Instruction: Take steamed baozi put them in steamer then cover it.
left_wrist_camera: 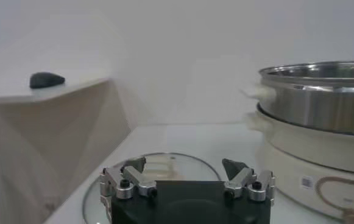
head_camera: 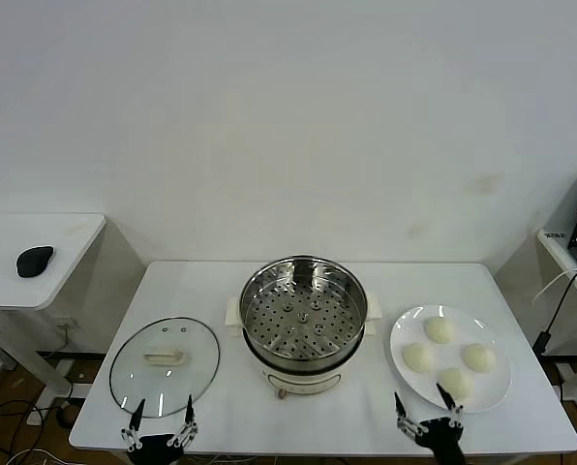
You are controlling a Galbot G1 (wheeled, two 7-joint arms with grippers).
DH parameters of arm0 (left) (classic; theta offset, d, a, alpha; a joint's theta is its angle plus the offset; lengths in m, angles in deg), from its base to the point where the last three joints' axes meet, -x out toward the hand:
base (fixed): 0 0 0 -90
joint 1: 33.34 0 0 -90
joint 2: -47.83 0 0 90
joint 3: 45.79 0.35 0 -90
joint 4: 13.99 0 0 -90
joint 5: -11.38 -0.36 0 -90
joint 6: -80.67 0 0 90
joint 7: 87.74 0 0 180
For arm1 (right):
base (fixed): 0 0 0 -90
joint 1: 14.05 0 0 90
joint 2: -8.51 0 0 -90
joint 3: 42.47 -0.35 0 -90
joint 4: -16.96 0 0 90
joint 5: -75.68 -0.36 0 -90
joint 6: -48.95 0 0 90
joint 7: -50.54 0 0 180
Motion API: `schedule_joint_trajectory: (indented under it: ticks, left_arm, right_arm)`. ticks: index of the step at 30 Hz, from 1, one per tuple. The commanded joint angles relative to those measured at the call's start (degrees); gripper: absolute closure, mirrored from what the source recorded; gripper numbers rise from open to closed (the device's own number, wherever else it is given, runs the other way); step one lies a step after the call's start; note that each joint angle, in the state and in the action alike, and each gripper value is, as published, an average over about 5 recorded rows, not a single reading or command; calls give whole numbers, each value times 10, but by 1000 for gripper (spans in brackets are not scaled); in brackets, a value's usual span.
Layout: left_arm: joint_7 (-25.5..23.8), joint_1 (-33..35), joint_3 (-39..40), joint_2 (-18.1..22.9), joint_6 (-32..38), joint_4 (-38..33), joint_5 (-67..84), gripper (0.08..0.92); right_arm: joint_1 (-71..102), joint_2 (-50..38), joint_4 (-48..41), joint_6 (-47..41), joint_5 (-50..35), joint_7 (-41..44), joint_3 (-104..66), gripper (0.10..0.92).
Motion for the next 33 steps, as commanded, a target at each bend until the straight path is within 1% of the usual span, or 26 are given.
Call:
schedule_joint_trajectory:
  ticks: [1, 5, 10, 13, 17, 21, 24, 29, 33]
  left_arm:
    - [8, -16, -13, -11, -30, -2, -56, 177]
    - [9, -24, -15, -13, -30, -3, -69, 177]
    - [11, -33, -18, -12, -30, -2, -71, 177]
    - [11, -39, -20, -11, -30, -2, -71, 177]
    - [14, -47, -23, -9, -33, 0, -71, 177]
    - [16, -51, -24, -9, -35, 1, -72, 177]
    - [16, -55, -24, -9, -35, 2, -72, 177]
    - [16, -61, -29, -10, -36, 4, -72, 177]
    - [16, -62, -37, -13, -38, 1, -70, 177]
  right_arm:
    - [-45, -102, -2, -51, 135, 56, -88, 203]
    - [-84, -177, -31, -65, 168, 128, -108, 203]
    - [-158, -286, -77, -85, 184, 231, -92, 203]
    - [-221, -343, -116, -88, 190, 281, -50, 203]
    - [-343, -404, -186, -96, 182, 353, 67, 203]
    - [-468, -436, -241, -105, 162, 428, 197, 203]
    - [-594, -447, -296, -84, 150, 482, 331, 203]
    - [-793, -432, -378, -43, 144, 534, 551, 203]
    - [-867, -420, -404, -32, 138, 573, 648, 203]
